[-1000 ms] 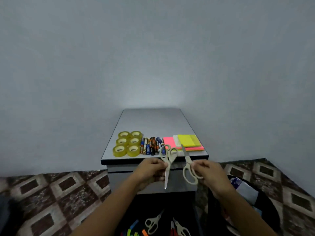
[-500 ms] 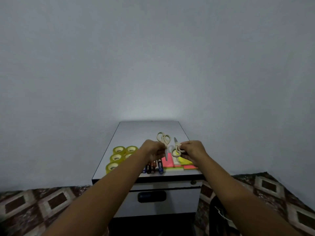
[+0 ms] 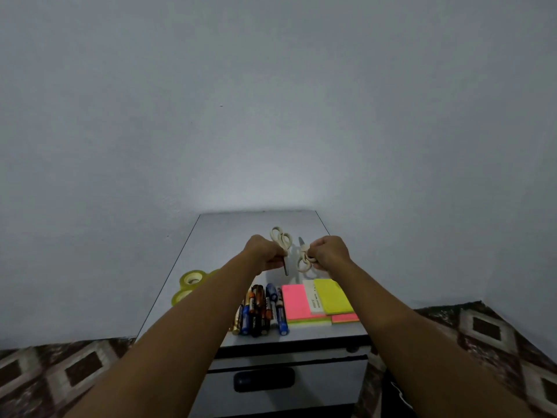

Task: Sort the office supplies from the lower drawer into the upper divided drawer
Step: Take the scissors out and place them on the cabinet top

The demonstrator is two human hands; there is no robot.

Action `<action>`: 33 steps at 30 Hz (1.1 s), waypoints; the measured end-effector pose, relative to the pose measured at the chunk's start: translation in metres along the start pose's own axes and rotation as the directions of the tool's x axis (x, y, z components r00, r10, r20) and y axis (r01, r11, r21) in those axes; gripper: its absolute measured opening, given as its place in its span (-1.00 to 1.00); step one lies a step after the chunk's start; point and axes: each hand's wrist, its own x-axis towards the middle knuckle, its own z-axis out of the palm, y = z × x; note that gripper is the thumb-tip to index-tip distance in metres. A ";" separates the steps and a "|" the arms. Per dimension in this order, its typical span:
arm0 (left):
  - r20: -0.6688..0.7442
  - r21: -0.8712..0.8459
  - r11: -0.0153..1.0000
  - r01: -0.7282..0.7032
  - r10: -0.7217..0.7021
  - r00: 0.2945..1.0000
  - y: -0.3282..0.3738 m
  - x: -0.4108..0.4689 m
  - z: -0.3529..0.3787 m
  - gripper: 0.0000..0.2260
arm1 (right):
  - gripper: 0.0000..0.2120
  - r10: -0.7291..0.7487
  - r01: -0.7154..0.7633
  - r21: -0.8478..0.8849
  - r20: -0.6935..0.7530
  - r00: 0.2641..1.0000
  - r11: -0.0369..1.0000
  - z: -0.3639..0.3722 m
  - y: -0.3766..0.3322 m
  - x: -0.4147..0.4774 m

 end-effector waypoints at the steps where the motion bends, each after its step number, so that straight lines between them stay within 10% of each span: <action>1: -0.004 0.019 1.000 0.011 -0.011 1.000 -0.001 0.007 0.001 -0.94 | -0.71 -0.007 0.007 -0.020 0.001 1.000 1.000 0.003 0.001 0.004; 7: -0.009 0.153 0.987 0.052 -0.051 0.999 -0.019 0.045 0.012 -0.66 | -0.75 -0.046 0.050 -0.187 0.024 0.999 0.981 0.017 0.019 0.032; 12: -0.039 0.345 0.938 0.033 -0.022 0.999 -0.024 0.051 0.017 -0.82 | -0.96 -0.024 0.039 -0.304 0.052 0.998 0.952 0.024 0.029 0.043; 19: -0.003 0.669 0.735 -0.111 0.152 0.988 -0.024 0.058 0.011 -0.73 | -0.78 -0.117 0.149 -0.540 0.093 0.989 0.828 0.026 0.032 0.046; 33: 0.190 0.298 0.867 -0.399 0.356 0.915 -0.005 -0.041 0.003 -0.92 | -0.78 -0.407 0.409 -0.345 0.081 0.910 0.845 -0.021 0.003 -0.029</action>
